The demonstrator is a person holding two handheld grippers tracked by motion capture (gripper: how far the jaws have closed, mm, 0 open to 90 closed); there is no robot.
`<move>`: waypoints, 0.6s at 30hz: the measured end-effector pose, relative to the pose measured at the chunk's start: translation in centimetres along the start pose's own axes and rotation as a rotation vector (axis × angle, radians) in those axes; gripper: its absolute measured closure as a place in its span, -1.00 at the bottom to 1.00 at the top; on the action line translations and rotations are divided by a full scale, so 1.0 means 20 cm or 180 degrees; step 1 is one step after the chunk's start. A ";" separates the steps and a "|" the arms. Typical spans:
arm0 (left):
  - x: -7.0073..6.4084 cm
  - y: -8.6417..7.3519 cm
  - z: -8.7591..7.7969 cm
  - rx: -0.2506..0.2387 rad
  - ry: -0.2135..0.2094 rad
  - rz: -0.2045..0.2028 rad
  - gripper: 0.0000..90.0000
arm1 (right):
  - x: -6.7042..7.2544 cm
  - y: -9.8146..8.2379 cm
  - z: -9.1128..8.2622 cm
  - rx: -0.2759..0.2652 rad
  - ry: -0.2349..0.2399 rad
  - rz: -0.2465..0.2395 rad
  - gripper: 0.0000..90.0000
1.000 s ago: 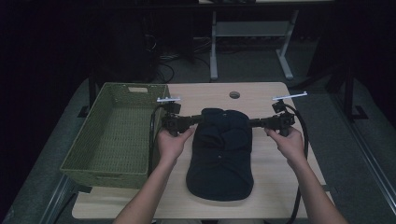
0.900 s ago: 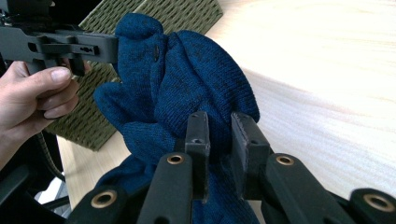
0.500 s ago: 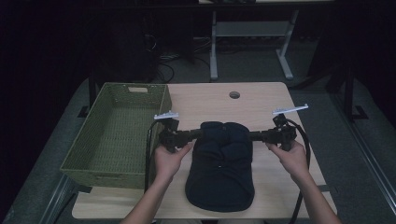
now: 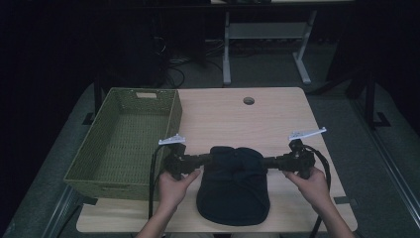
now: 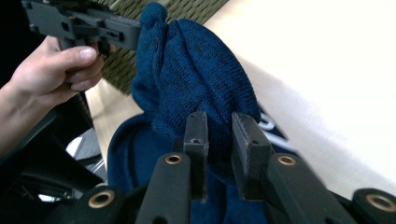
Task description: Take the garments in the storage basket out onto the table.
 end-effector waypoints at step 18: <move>0.04 -0.25 -0.03 0.0322 -0.0080 -0.0086 0.81 | 0.13 -0.25 0.07 0.0195 0.0266 0.0067 0.64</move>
Point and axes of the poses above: each handheld gripper's, and its own axes: z roughly forward along the jaws, y roughly out of its top, x roughly to its left, the point moved 10 cm from there along z, roughly forward along the jaws, and after that the axes turned 11 degrees about -z, right-handed, at the moved point
